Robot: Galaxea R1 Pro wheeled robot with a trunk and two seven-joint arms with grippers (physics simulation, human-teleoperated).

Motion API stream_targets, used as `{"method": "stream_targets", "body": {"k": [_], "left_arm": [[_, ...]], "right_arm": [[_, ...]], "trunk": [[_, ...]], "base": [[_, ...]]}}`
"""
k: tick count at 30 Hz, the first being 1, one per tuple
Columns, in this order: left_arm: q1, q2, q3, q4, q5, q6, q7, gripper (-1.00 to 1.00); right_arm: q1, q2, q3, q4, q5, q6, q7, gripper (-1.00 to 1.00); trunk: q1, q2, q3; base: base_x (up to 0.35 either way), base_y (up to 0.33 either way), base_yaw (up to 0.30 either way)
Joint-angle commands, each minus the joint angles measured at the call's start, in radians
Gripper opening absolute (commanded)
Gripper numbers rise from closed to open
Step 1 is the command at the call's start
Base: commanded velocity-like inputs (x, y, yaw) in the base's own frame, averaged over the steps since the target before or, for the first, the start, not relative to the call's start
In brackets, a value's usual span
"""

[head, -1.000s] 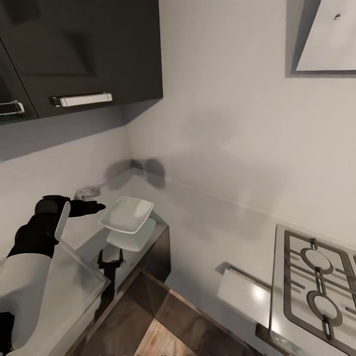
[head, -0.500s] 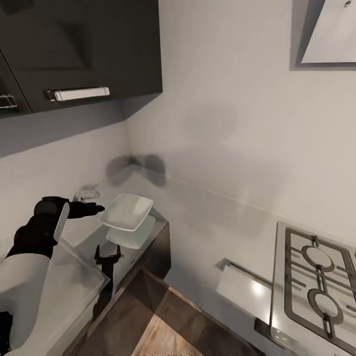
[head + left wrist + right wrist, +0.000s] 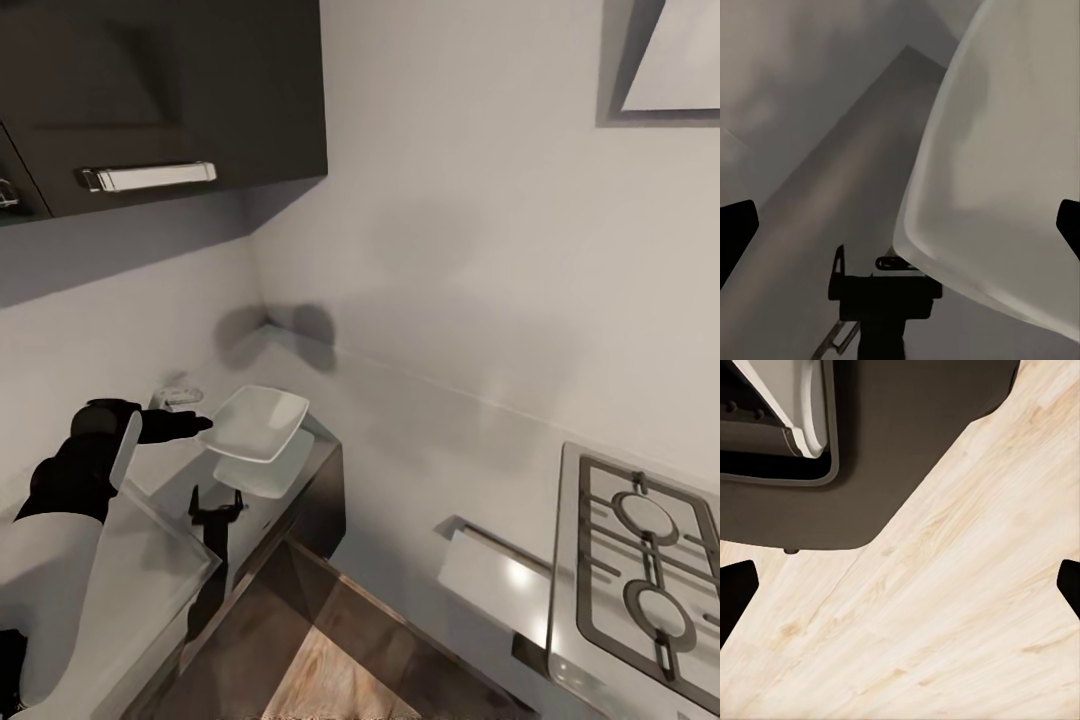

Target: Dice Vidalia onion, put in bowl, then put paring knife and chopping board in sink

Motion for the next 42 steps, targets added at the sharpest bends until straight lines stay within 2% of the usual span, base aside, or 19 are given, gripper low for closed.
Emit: {"method": "stream_targets", "body": {"k": [1,13,17,20,25,42], "left_arm": [[-0.001,0.000,0.001,-0.001,0.001,0.005,-0.002,1.00],[-0.001,0.000,0.001,-0.001,0.001,0.005,-0.003,1.00],[-0.001,0.000,0.003,-0.003,0.001,0.005,-0.032,1.00],[-0.001,0.000,0.025,-0.002,0.001,0.005,-0.065,1.00],[-0.001,0.000,0.070,-0.003,0.000,0.004,-0.085,1.00],[-0.001,0.001,0.076,0.000,-0.001,0.003,-0.088,1.00]], "right_arm": [[0.000,0.000,0.000,-0.002,0.009,0.000,-0.005,1.00],[0.000,0.000,0.000,-0.002,0.009,0.000,-0.005,1.00],[0.000,-0.002,0.000,-0.002,0.009,0.000,-0.005,1.00],[0.000,-0.003,0.000,-0.002,0.009,0.000,-0.005,1.00],[0.000,-0.003,0.000,-0.002,0.009,0.000,-0.005,1.00],[0.000,-0.002,0.000,-0.002,0.009,0.000,-0.005,1.00]], "trunk": [[0.001,-0.002,-0.003],[0.001,-0.002,-0.023],[0.001,-0.002,-0.029],[0.001,-0.002,-0.034],[0.001,-0.002,-0.042],[0.001,-0.002,-0.053]], "base": [[0.000,0.000,0.000],[0.000,0.000,0.000],[0.000,0.000,0.000],[0.000,0.000,0.000],[0.000,0.000,0.000],[0.000,0.000,0.000]]}}
